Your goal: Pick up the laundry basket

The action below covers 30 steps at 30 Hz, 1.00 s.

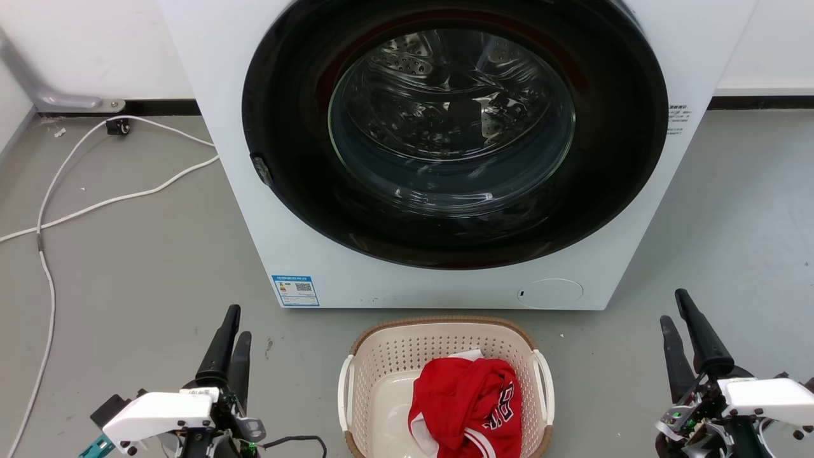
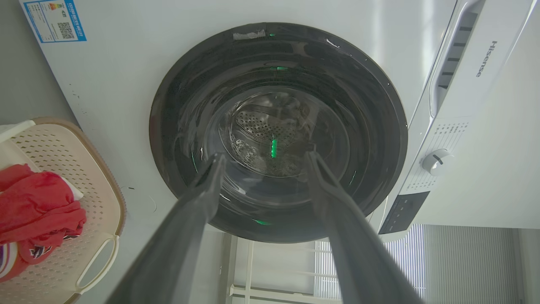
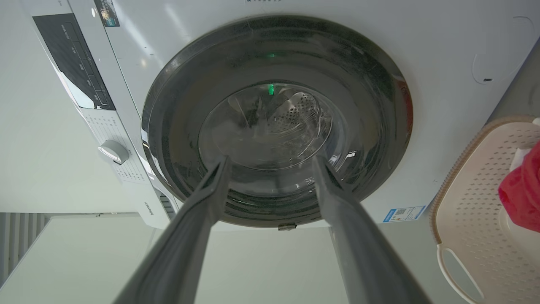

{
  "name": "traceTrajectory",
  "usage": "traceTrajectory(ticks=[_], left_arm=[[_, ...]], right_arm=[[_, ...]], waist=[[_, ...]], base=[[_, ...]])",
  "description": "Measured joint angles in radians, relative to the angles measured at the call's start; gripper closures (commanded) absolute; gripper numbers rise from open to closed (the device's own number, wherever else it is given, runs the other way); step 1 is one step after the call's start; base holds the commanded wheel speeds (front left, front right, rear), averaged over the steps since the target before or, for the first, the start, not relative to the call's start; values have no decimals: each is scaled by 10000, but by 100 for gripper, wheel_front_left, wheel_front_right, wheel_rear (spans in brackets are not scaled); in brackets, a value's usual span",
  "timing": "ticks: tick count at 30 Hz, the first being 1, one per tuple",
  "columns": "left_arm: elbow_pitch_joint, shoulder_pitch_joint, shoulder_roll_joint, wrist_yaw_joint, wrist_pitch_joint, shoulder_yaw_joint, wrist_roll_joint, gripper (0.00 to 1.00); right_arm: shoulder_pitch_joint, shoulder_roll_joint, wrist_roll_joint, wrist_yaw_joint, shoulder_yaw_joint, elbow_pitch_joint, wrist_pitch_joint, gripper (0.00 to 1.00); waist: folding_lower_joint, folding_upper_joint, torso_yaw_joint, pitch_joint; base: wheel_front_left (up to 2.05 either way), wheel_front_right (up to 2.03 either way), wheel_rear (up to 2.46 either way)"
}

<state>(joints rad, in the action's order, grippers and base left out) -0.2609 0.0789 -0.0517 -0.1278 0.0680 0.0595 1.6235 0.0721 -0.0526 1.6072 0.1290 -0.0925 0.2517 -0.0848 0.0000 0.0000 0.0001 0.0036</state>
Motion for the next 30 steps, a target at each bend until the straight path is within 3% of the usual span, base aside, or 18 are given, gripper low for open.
traceTrajectory(ticks=[6, 12, 20, 30], left_arm=[[253, 6, 4, 0, -280, -203, -240, 0], [489, 8, 4, 0, -535, -437, -1392, 0], [614, 14, 6, 2, -832, -706, -3409, 0], [765, 25, 8, 328, -1202, -1214, -5808, 0]], right_arm=[[-11, -52, -318, 0, 232, -155, 334, 0], [-13, -311, -1269, 0, 523, -184, 667, 0], [-14, -372, -3735, 0, 431, -313, 984, 0], [-127, -303, -6495, 0, 412, -552, 1304, 0]], waist=[[0, 0, 4, 3], [0, 0, 11, 3], [0, 0, 27, -9], [0, 0, 41, -35]], base=[[0, 0, 0], [0, 0, 0], [0, 0, 0], [0, 0, 0]])
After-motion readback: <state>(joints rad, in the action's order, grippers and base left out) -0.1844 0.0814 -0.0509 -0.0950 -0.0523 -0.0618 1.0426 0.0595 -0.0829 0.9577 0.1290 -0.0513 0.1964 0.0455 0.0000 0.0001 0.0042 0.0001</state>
